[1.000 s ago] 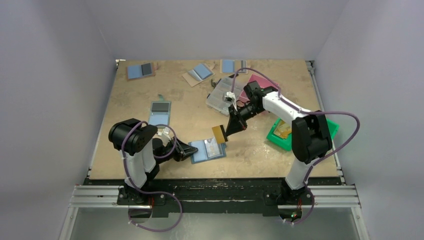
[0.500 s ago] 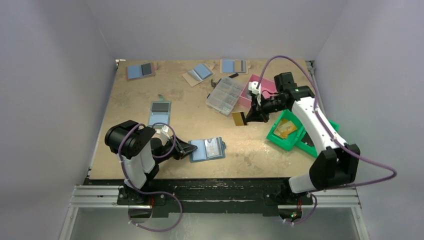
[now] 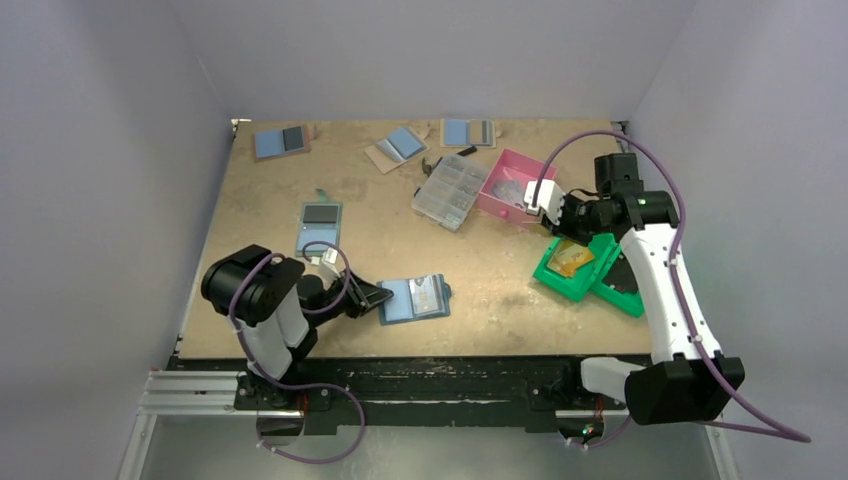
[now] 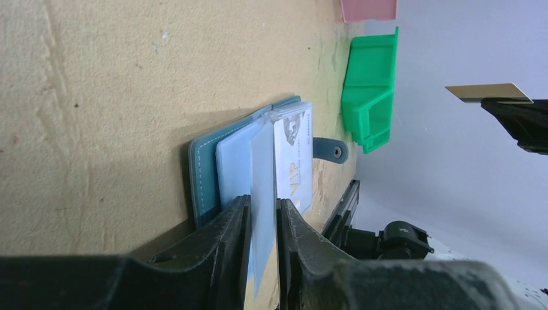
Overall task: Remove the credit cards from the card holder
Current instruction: Place the credit card in the storage box.
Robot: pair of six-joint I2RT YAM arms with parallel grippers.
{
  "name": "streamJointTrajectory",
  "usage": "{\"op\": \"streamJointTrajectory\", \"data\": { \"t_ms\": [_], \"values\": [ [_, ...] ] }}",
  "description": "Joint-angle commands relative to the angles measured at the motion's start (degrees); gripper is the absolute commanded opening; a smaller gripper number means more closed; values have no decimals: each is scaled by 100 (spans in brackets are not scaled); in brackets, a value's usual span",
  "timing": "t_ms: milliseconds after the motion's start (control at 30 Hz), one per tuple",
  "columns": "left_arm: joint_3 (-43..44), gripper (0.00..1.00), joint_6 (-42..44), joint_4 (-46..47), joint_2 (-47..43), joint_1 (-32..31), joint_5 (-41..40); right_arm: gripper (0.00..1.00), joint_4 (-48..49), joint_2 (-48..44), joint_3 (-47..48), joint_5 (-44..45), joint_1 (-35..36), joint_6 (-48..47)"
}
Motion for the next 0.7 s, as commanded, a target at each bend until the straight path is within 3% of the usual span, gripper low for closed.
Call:
{"op": "streamJointTrajectory", "data": {
  "t_ms": [0, 100, 200, 367, 467, 667],
  "values": [
    [-393, 24, 430, -414, -639, 35, -153, 0, -132, -312, -11, 617, -194, -535],
    [-282, 25, 761, -1535, -1533, 31, -260, 0, -139, -400, -45, 738, -307, -632],
    [73, 27, 1368, -3850, -2803, 28, -575, 0, -112, -461, -116, 840, -311, -713],
    [742, 50, 2187, -6778, -4856, 35, -1454, 0, -20, -607, -186, 994, -486, -863],
    [941, 56, 2429, -7441, -5138, 36, -1592, 0, -32, -611, -138, 1033, -496, -917],
    [1018, 57, 2469, -7487, -4949, 36, -1406, 0, -86, -653, -142, 1226, -507, -1088]
  ]
}}
